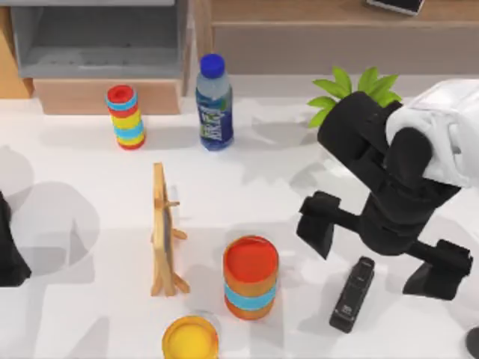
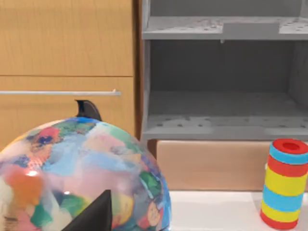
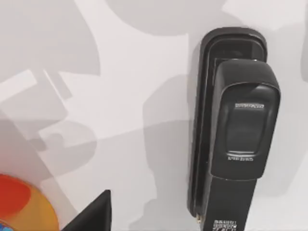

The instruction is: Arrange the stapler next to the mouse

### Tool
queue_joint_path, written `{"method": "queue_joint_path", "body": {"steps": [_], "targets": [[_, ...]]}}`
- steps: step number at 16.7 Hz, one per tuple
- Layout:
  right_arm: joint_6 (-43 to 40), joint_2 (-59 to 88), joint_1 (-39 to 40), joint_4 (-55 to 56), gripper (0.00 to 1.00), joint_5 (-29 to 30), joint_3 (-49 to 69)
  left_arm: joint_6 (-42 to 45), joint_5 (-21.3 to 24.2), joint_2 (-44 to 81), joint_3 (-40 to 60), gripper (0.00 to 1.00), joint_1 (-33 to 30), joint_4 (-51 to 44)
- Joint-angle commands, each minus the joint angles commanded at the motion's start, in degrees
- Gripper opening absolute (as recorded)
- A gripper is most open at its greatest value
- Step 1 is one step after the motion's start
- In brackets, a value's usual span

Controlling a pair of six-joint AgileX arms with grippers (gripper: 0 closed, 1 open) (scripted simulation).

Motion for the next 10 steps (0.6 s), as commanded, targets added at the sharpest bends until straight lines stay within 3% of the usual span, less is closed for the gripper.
{"method": "queue_joint_path", "body": {"steps": [10], "targets": [[1.14, 3.44, -0.19, 0.87, 1.0, 0.01, 0.17, 0.0, 0.0, 0.0, 0.0, 1.0, 0.0, 0.0]]}}
